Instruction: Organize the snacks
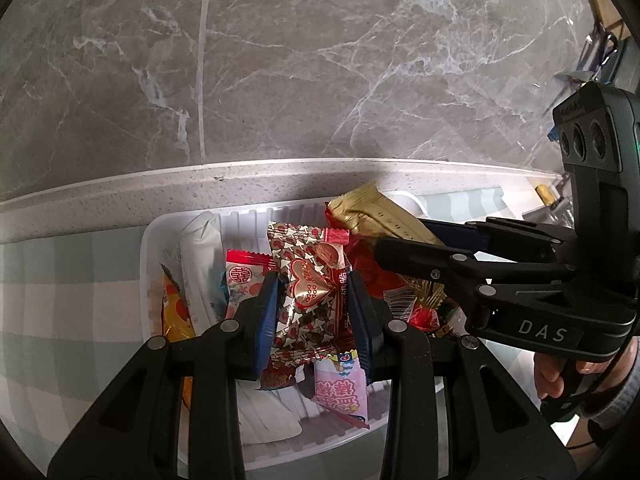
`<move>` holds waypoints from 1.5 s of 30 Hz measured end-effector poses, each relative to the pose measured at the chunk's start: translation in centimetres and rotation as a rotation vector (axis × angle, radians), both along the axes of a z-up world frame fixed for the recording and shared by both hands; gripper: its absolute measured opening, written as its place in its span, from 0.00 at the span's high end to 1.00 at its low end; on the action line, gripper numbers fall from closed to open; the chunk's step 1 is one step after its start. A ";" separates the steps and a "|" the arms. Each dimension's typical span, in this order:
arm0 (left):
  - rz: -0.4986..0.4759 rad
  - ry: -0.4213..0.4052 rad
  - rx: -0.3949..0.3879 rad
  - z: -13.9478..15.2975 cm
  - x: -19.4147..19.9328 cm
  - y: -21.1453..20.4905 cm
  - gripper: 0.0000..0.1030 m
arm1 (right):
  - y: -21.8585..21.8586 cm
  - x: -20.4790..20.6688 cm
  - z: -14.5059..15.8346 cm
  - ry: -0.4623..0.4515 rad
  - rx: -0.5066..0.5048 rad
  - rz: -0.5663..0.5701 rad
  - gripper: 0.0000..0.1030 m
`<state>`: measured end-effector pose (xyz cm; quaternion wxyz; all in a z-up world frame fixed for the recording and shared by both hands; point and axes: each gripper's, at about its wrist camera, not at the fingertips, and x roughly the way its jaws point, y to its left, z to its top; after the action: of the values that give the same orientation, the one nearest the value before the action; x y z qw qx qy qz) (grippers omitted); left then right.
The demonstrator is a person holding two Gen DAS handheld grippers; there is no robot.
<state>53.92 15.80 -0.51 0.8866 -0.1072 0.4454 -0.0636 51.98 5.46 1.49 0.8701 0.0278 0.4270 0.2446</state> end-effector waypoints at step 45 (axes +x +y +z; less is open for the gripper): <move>0.024 -0.058 0.095 5.1 -7.7 -1.1 0.27 | -3.1 -8.9 5.7 -0.153 0.022 -0.086 0.19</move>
<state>46.24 14.71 4.56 0.9038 -0.0686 0.4209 -0.0348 43.09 2.35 7.23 0.9096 0.0368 0.3548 0.2130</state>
